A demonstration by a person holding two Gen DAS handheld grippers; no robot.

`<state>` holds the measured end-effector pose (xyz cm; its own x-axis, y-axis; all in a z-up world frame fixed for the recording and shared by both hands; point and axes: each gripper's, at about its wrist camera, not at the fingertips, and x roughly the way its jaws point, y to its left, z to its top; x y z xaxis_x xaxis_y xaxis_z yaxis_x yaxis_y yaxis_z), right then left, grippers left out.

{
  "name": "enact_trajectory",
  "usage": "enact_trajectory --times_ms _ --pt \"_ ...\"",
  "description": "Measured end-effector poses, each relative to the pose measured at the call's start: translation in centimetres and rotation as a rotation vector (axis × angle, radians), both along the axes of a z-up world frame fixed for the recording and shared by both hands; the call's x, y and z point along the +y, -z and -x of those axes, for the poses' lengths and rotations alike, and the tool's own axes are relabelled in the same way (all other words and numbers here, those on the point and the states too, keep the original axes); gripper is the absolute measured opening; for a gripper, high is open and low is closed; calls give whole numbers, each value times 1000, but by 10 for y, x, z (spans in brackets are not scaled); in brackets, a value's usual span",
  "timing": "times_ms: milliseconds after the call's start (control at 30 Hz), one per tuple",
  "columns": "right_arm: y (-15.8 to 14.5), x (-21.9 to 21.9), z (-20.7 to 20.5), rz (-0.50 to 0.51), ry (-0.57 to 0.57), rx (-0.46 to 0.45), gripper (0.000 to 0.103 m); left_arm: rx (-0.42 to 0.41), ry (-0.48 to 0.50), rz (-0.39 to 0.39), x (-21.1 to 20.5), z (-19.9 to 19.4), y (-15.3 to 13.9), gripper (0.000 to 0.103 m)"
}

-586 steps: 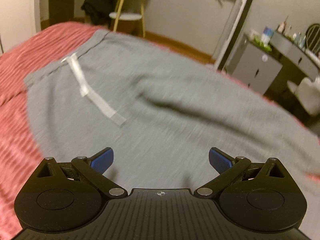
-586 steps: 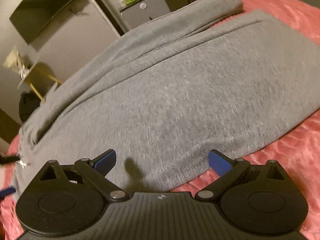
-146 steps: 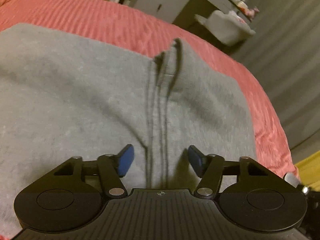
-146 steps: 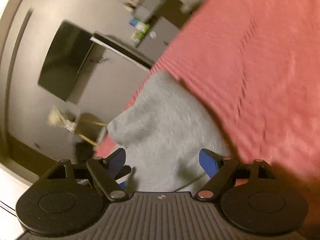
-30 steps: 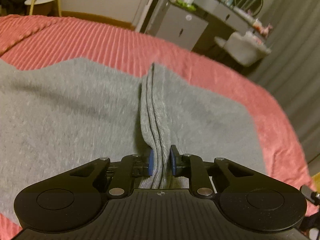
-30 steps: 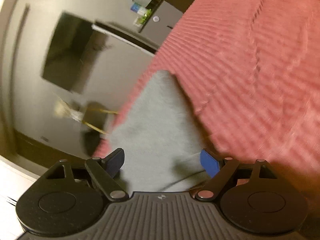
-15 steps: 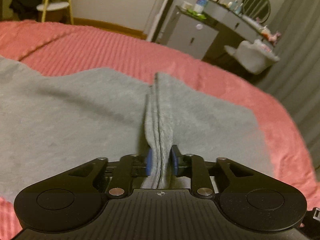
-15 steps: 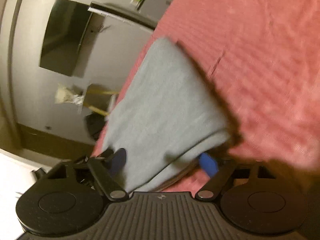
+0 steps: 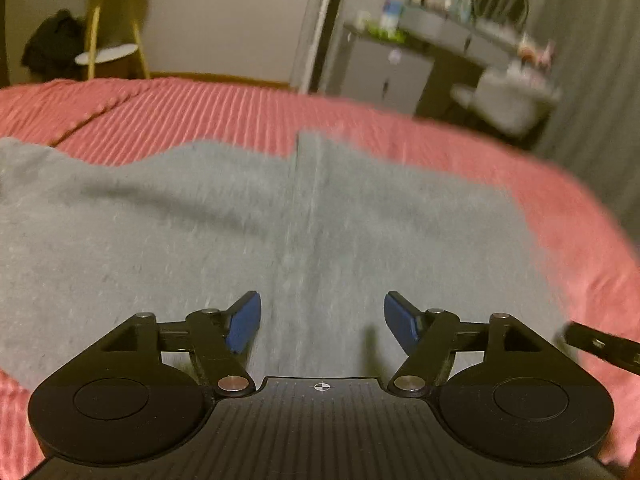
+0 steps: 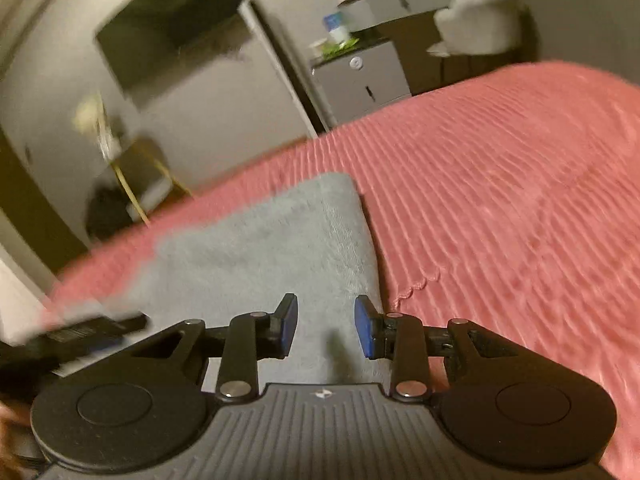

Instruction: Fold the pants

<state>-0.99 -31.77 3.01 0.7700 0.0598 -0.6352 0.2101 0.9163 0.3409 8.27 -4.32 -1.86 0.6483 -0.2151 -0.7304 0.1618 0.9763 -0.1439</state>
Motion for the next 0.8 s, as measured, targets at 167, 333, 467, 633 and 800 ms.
enact_trajectory --times_ms 167,333,467,633,800 --pt "29 13 -30 115 -31 111 37 25 -50 -103 10 9 20 83" --pt "2 24 -52 242 -80 -8 37 43 -89 -101 22 10 18 92" --pt "20 40 -90 310 -136 62 40 74 -107 -64 36 10 17 96" --pt "20 57 -101 368 -153 42 43 78 -125 -41 45 12 14 97" --pt "20 84 -132 397 -197 42 43 104 -166 16 62 12 13 97"
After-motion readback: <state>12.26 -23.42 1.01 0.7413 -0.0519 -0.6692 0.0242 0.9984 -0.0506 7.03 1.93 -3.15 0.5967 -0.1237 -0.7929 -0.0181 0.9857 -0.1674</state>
